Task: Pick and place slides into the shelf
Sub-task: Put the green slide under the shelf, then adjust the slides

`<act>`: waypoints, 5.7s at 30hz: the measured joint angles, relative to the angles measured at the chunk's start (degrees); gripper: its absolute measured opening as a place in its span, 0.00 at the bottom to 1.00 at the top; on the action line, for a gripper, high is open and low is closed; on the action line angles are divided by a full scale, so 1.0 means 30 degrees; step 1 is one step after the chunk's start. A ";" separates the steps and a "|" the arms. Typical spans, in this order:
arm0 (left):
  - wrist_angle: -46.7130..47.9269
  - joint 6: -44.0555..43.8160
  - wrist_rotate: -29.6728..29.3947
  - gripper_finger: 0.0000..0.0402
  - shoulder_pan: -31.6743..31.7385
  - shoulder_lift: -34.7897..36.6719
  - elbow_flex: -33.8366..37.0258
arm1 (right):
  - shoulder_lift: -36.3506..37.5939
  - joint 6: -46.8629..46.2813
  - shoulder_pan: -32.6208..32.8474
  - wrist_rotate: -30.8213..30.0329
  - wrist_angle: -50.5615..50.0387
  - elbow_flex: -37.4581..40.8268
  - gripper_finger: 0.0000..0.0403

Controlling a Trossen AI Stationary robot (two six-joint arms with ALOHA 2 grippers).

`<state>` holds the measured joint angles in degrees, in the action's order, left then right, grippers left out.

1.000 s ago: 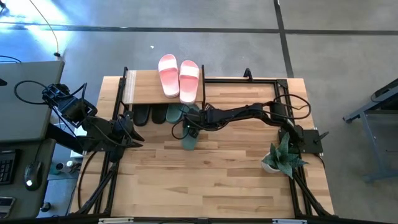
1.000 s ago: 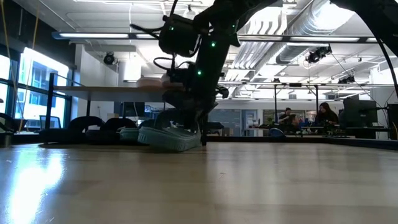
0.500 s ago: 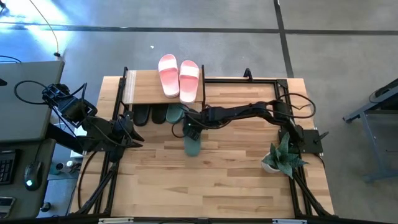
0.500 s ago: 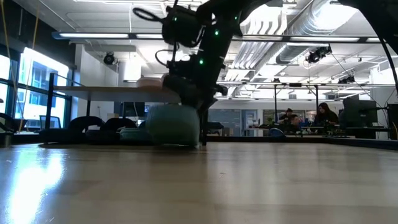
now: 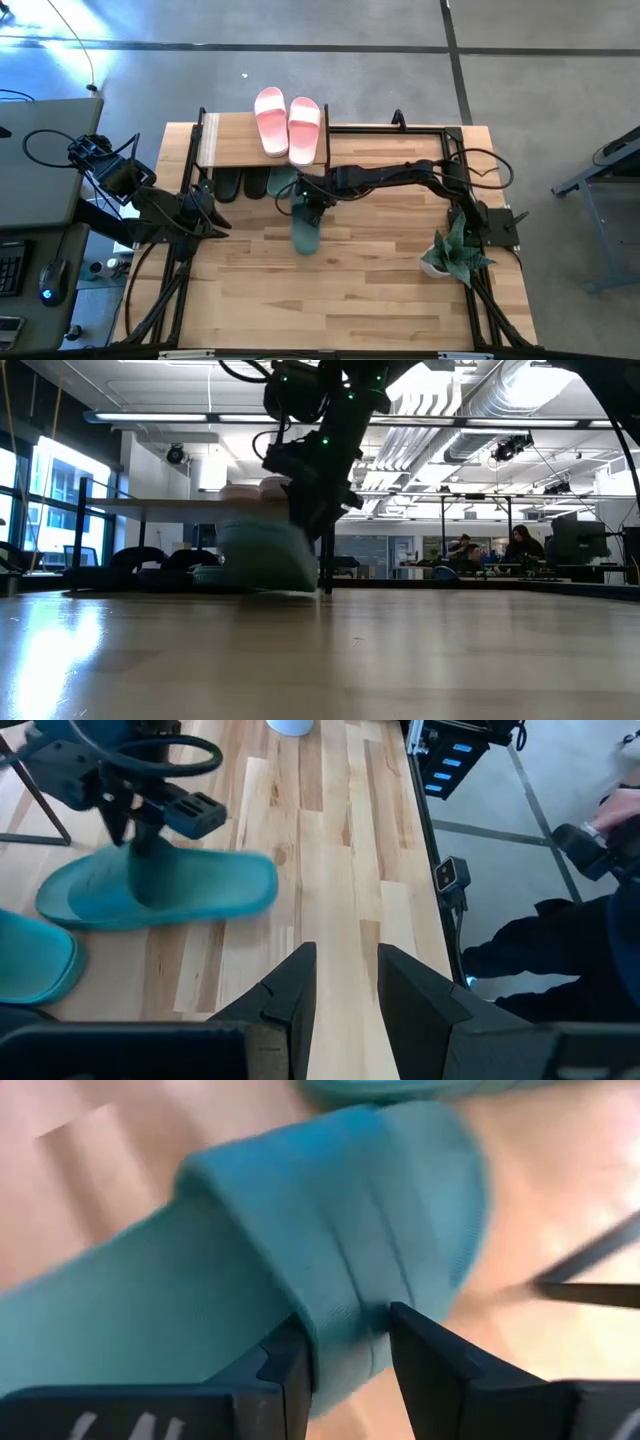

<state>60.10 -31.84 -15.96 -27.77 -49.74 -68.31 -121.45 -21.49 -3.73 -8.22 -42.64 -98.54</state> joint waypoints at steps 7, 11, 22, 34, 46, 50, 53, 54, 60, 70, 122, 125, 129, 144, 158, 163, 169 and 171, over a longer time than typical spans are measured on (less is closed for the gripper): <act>0.0000 -0.0001 0.0160 0.24 0.0004 -0.0002 0.0000 | 0.0000 0.0815 -0.0138 0.1992 0.0006 0.0005 0.28; 0.0000 0.0001 0.0187 0.24 -0.0001 0.0000 0.0000 | 0.0000 0.1047 -0.0131 0.2752 0.0024 0.0005 0.28; 0.0003 -0.0193 0.0184 0.24 0.0001 0.0003 0.0000 | 0.0262 0.1768 -0.0060 0.3973 -0.0807 0.0005 0.28; 0.0019 -0.0407 0.0180 0.24 0.0003 0.0003 0.0000 | 0.4267 0.0400 0.3688 0.2784 -0.1425 0.0005 0.20; 0.0022 -0.0028 0.0160 0.24 -0.0001 0.0003 0.0000 | 0.2935 -0.1904 0.9018 -0.0540 -0.1353 0.0005 0.01; 0.0028 -0.0013 0.0114 0.24 -0.0001 0.0003 0.0000 | 0.1009 -0.1852 0.8827 -0.0248 0.1478 0.0005 0.00; 0.0026 -0.0006 0.0114 0.24 0.0002 0.0001 0.0000 | -0.0320 -0.1851 0.8384 0.0579 0.3461 0.0005 0.00; 0.0022 -0.0006 0.0110 0.24 -0.0001 0.0003 0.0000 | -0.0727 -0.1872 0.8259 0.0620 0.3806 0.0005 0.00; 0.0022 0.0022 0.0114 0.24 -0.0001 0.0002 0.0000 | -0.2327 -0.2705 0.7800 -0.0438 0.4188 0.0013 0.00; 0.0022 0.0016 0.0121 0.24 -0.0001 0.0000 0.0000 | -0.2659 -0.3140 0.6924 -0.2102 0.3712 0.0013 0.00; 0.0020 -0.0006 -0.0083 0.24 0.0000 -0.0004 0.0000 | -0.2645 0.0763 -0.1055 0.0177 0.3918 0.0005 0.00; 0.0018 0.0005 -0.0117 0.24 -0.0001 0.0002 0.0000 | -0.2645 0.0668 -0.1242 0.0247 0.4026 0.0005 0.00; 0.0015 0.0030 -0.0491 0.24 0.0006 0.0001 0.0000 | -0.2645 0.0674 -0.1353 0.0383 0.4143 0.0005 0.00; 0.0015 0.0023 -0.0567 0.24 0.0004 -0.0002 0.0000 | -0.2645 0.1470 -0.0612 0.2094 0.4851 0.0005 0.00; 0.0029 0.0023 -0.0571 0.24 -0.0001 -0.0003 0.0000 | 0.2745 0.2493 0.1948 -0.1641 0.3208 0.0013 0.00; -0.0002 0.0038 -0.0573 0.24 0.0004 -0.0004 -0.0007 | 0.6333 0.2095 0.2110 -0.4968 0.1587 0.0005 0.00; -0.0052 0.0053 -0.0689 0.24 -0.0001 -0.0004 -0.0007 | 0.8772 0.0810 0.1818 -0.6123 -0.1271 0.0005 0.00; -0.0059 0.0067 -0.0984 0.24 0.0006 -0.0004 -0.0007 | 0.9057 0.0719 0.1805 -0.6203 -0.1594 0.0005 0.00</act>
<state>59.92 -31.64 -18.91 -27.75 -49.76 -68.34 -94.28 -19.33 1.69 -26.83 -47.42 -98.52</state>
